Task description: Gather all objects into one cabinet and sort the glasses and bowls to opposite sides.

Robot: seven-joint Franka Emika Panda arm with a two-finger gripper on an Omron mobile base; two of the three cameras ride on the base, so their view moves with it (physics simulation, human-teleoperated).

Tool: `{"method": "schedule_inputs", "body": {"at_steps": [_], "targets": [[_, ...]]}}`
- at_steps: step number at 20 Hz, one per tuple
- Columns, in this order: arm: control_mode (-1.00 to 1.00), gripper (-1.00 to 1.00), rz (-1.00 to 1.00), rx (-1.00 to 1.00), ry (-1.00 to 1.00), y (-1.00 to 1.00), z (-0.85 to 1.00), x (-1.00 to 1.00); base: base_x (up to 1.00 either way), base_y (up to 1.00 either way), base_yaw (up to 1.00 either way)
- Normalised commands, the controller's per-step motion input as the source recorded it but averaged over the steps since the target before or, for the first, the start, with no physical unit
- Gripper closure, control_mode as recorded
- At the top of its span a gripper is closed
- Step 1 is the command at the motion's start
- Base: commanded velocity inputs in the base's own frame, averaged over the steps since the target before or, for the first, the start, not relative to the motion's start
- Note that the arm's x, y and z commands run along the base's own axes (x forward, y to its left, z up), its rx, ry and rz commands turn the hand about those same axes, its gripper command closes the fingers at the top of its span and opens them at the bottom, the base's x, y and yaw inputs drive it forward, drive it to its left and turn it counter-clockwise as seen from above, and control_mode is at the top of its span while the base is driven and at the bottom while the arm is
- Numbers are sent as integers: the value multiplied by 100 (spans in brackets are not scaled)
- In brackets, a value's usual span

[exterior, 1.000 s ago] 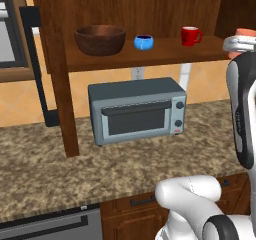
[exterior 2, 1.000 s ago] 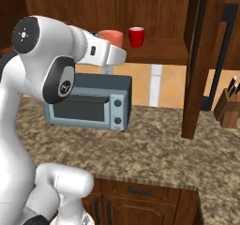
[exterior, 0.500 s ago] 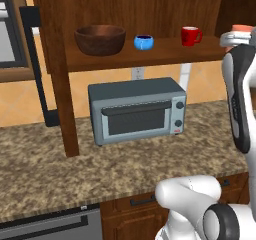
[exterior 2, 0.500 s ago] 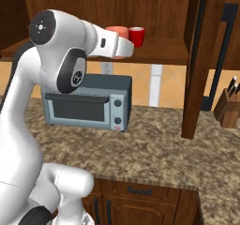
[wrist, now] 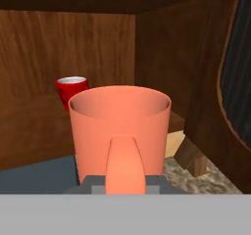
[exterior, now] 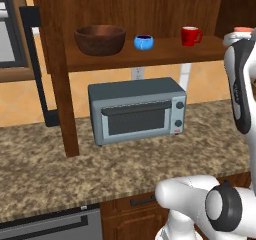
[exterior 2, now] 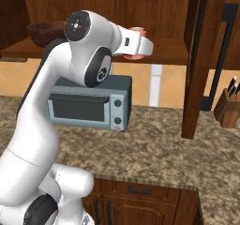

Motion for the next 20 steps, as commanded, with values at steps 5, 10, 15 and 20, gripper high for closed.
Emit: {"method": "schedule_inputs", "body": {"at_steps": [5,10,15,20], "targets": [[-100,100,0,0,0,-2,-47,35,0,0,0],[-100,100,0,0,0,-12,-2,44,0,0,0],[-100,100,0,0,0,-24,15,46,0,0,0],[-100,100,0,0,1,-8,1,56,0,0,0]]}}
